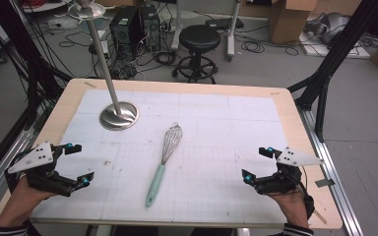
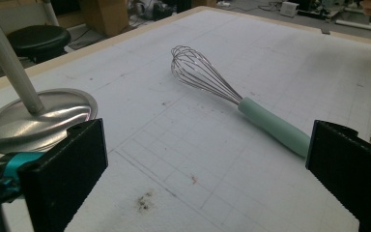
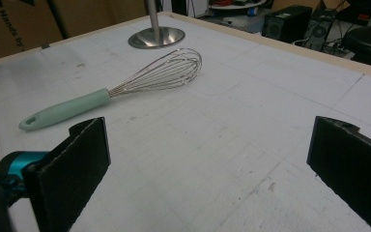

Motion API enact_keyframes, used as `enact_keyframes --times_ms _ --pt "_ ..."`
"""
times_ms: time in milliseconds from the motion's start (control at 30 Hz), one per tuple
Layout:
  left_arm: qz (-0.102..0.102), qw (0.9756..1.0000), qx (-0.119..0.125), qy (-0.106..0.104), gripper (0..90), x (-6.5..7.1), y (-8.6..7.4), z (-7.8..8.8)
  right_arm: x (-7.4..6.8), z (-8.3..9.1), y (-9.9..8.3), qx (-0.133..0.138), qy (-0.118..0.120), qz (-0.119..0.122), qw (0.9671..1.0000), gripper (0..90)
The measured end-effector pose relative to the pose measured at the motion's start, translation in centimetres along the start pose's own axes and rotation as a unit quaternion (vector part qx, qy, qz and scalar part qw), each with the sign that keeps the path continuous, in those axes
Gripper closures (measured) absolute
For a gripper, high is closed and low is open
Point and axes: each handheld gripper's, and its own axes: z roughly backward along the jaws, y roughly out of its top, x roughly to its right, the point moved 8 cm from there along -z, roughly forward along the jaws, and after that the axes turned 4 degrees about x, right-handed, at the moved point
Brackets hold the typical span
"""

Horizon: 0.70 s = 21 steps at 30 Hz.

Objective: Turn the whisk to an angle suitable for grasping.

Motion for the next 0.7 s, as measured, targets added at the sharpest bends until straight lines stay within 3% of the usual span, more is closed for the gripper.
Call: enact_keyframes --times_ms 500,700 --pt "0.005 1.0000 0.002 0.005 1.7 -0.1 0.4 0.5 0.2 -0.2 0.2 -0.003 0.004 -0.004 1.0000 0.5" --pt "-0.021 0.9995 -0.021 -0.010 1.7 0.6 1.1 0.0 -0.2 -0.3 0.4 -0.004 0.011 0.000 0.9999 0.5"
